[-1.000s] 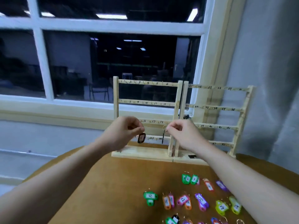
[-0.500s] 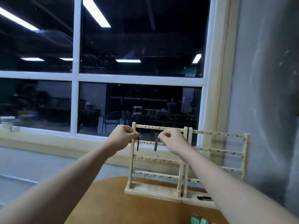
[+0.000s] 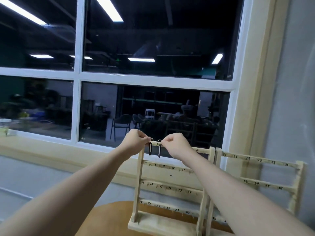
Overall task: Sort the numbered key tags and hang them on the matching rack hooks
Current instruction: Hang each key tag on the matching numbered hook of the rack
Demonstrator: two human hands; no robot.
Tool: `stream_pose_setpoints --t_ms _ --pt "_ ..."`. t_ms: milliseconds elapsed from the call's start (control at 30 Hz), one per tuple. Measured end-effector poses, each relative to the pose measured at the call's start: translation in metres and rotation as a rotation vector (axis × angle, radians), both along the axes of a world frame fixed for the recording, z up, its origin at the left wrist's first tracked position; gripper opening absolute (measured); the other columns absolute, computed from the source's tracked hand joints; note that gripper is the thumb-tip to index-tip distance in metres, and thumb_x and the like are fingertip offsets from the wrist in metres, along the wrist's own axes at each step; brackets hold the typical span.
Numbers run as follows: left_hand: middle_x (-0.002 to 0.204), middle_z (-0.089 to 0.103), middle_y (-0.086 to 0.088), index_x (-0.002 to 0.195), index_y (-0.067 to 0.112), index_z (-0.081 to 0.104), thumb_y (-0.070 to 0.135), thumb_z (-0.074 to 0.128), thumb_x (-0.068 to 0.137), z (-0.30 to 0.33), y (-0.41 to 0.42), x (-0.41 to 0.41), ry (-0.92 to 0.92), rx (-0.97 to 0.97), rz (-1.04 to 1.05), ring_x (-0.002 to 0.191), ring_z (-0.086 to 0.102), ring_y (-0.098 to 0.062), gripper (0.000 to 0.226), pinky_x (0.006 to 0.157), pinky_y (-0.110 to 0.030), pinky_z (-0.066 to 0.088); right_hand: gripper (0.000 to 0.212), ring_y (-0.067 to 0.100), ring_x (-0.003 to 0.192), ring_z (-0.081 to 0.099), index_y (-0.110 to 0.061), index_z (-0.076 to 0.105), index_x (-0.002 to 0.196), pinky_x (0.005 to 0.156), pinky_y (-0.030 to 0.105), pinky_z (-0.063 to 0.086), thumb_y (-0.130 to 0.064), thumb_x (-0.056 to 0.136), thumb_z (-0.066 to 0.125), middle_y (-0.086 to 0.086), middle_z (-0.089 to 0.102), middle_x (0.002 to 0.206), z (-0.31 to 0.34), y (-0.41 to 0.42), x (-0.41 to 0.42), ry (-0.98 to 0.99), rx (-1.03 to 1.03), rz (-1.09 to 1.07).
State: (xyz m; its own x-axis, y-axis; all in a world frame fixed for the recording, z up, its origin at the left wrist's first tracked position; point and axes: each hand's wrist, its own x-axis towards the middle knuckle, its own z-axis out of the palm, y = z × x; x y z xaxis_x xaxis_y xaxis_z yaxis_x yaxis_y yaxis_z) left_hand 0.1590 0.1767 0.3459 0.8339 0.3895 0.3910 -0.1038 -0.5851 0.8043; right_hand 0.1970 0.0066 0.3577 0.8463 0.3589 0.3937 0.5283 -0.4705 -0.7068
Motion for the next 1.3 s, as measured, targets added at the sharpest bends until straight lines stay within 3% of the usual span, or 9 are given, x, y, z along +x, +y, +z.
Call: stream_pose_setpoints --t_ms 67,167,367,500,633,933,1067,1300 --pt "0.069 0.066 -0.004 0.086 0.008 0.074 0.023 0.062 0.099 -0.003 0.001 0.017 -0.001 0.014 0.028 0.055 0.049 -0.012 0.023 0.049 -0.018 0.041 0.023 0.014 0.070 0.056 -0.007 0.077 0.088 0.059 0.024 0.044 -0.014 0.098 0.057 -0.008 0.063 0.072 -0.002 0.008 0.015 -0.001 -0.013 0.000" --pt "0.073 0.067 -0.009 0.090 0.008 0.075 0.023 0.062 0.099 -0.013 0.007 0.036 0.014 0.013 0.055 0.055 0.047 -0.013 0.021 0.049 -0.020 0.039 0.023 0.015 0.070 0.057 -0.007 0.078 0.088 0.059 0.024 0.046 -0.013 0.098 0.058 -0.006 0.065 0.071 -0.009 0.016 0.032 0.000 -0.022 0.017" --pt "0.067 0.061 -0.009 0.083 0.000 0.073 0.024 0.063 0.098 -0.033 0.017 0.052 0.008 0.039 0.058 0.052 0.043 -0.013 0.030 0.044 -0.017 0.036 0.022 0.013 0.048 0.038 -0.016 0.079 0.086 0.045 0.024 0.033 -0.019 0.098 0.061 -0.009 0.047 0.047 -0.018 0.031 0.051 0.030 -0.052 0.024" --pt "0.072 0.069 -0.008 0.082 0.005 0.074 0.025 0.063 0.098 -0.038 0.017 0.055 -0.049 0.046 0.026 0.057 0.050 -0.015 0.028 0.054 -0.026 0.043 0.026 0.020 0.054 0.042 -0.017 0.077 0.078 0.049 0.027 0.036 -0.019 0.097 0.060 0.000 0.056 0.059 -0.022 0.038 0.060 0.050 -0.033 -0.006" --pt "0.068 0.065 -0.002 0.083 0.006 0.073 0.024 0.060 0.100 -0.037 0.019 0.055 -0.062 0.112 0.025 0.056 0.050 -0.014 0.029 0.052 -0.023 0.042 0.027 0.023 0.055 0.043 -0.015 0.076 0.078 0.053 0.031 0.038 -0.017 0.098 0.058 0.004 0.055 0.062 -0.028 0.042 0.063 0.069 -0.009 0.003" --pt "0.070 0.063 -0.007 0.088 0.006 0.071 0.026 0.058 0.101 -0.044 0.017 0.054 -0.041 0.125 0.048 0.057 0.048 -0.014 0.027 0.054 -0.026 0.041 0.022 0.013 0.038 0.054 -0.016 0.073 0.083 0.043 0.024 0.041 -0.018 0.100 0.059 0.002 0.059 0.059 -0.029 0.039 0.055 0.061 0.003 0.019" --pt "0.074 0.067 -0.011 0.089 0.006 0.071 0.026 0.058 0.101 -0.047 0.017 0.051 -0.056 0.113 0.046 0.058 0.050 -0.015 0.027 0.056 -0.026 0.043 0.019 0.015 0.041 0.058 -0.012 0.074 0.091 0.042 0.023 0.042 -0.012 0.100 0.057 0.005 0.063 0.062 -0.022 0.045 0.051 0.116 0.024 0.010" --pt "0.075 0.067 -0.006 0.091 0.007 0.071 0.026 0.058 0.102 -0.046 0.017 0.043 -0.053 0.128 0.034 0.057 0.050 -0.011 0.025 0.053 -0.017 0.039 0.018 0.024 0.054 0.071 -0.006 0.072 0.093 0.058 0.033 0.060 -0.010 0.100 0.055 0.009 0.074 0.069 -0.025 0.058 0.047 0.168 -0.040 -0.084"
